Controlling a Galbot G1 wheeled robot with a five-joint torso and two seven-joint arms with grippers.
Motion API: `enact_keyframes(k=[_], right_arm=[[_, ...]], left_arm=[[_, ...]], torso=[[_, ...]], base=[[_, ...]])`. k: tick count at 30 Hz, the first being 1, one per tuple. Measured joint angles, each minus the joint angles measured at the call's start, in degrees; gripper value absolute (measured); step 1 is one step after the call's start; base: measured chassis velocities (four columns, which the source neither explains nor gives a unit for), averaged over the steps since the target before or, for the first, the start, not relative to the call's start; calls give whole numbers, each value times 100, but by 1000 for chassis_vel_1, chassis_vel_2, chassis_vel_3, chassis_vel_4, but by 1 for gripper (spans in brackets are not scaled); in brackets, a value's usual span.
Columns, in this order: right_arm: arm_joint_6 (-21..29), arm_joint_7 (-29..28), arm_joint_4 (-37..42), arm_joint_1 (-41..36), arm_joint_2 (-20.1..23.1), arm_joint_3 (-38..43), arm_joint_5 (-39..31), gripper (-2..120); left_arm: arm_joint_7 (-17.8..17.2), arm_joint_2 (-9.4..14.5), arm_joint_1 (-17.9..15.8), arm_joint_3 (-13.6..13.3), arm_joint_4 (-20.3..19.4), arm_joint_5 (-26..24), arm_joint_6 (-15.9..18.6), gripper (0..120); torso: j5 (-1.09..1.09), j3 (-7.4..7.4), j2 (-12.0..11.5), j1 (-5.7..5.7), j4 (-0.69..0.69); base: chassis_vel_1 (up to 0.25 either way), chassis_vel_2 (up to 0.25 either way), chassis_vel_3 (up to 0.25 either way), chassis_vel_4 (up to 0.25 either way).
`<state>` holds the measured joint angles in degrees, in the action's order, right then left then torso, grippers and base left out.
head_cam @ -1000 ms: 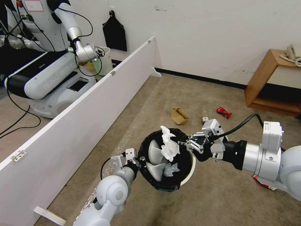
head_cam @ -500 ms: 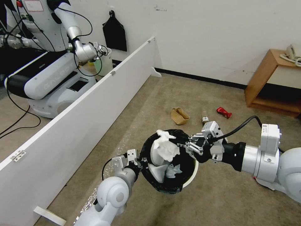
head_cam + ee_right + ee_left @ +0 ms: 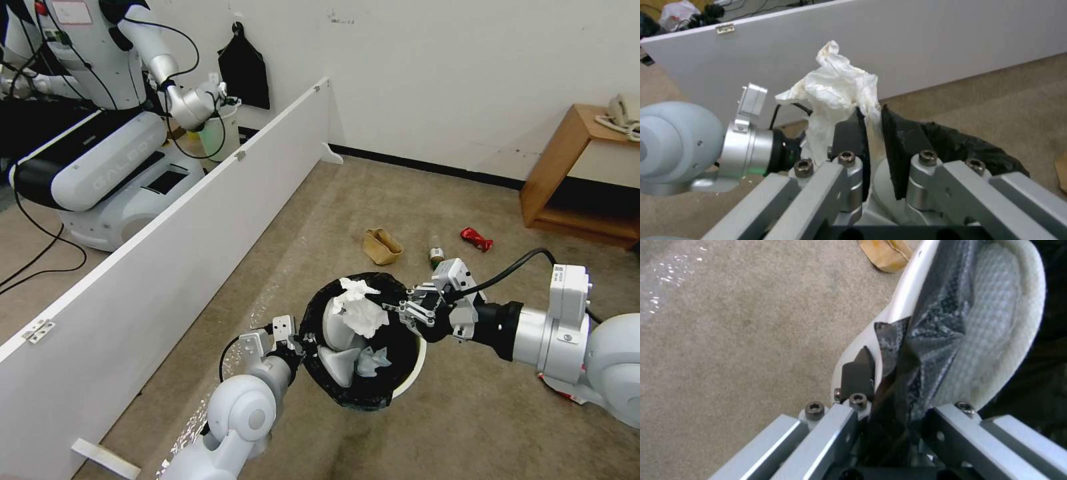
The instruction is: Pick up the trash bin, then pick up the garbage from the floor and place it into the trash bin.
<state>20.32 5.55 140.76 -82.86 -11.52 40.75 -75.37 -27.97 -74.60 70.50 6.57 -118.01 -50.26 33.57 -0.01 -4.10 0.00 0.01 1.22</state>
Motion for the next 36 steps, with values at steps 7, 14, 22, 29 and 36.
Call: enact_keyframes(k=[7, 14, 22, 29, 36], right_arm=[[0, 3, -55, -92, -49, 8, 89, 11], [0, 6, -106, -131, -61, 10, 131, 14], [-2, 16, -136, -192, -59, 10, 180, 41], [-4, 16, -143, -231, -47, 10, 199, 67], [-5, 16, -153, -251, -26, 9, 210, 81]], left_arm=[[-12, 25, 3, 27, -24, -40, -2, 1], [-17, 47, -6, 36, -50, -83, -7, 1], [-19, 68, -1, 45, -75, -99, -11, 1], [-22, 64, 20, 33, -103, -101, -12, 1], [-22, 96, 40, 31, -131, -107, -12, 1]], torso=[[0, 0, 0, 0, 0], [0, 0, 0, 0, 0], [0, 0, 0, 0, 0], [0, 0, 0, 0, 0], [0, 0, 0, 0, 0]], base=[[0, 0, 0, 0], [0, 0, 0, 0], [0, 0, 0, 0], [0, 0, 0, 0], [0, 0, 0, 0]])
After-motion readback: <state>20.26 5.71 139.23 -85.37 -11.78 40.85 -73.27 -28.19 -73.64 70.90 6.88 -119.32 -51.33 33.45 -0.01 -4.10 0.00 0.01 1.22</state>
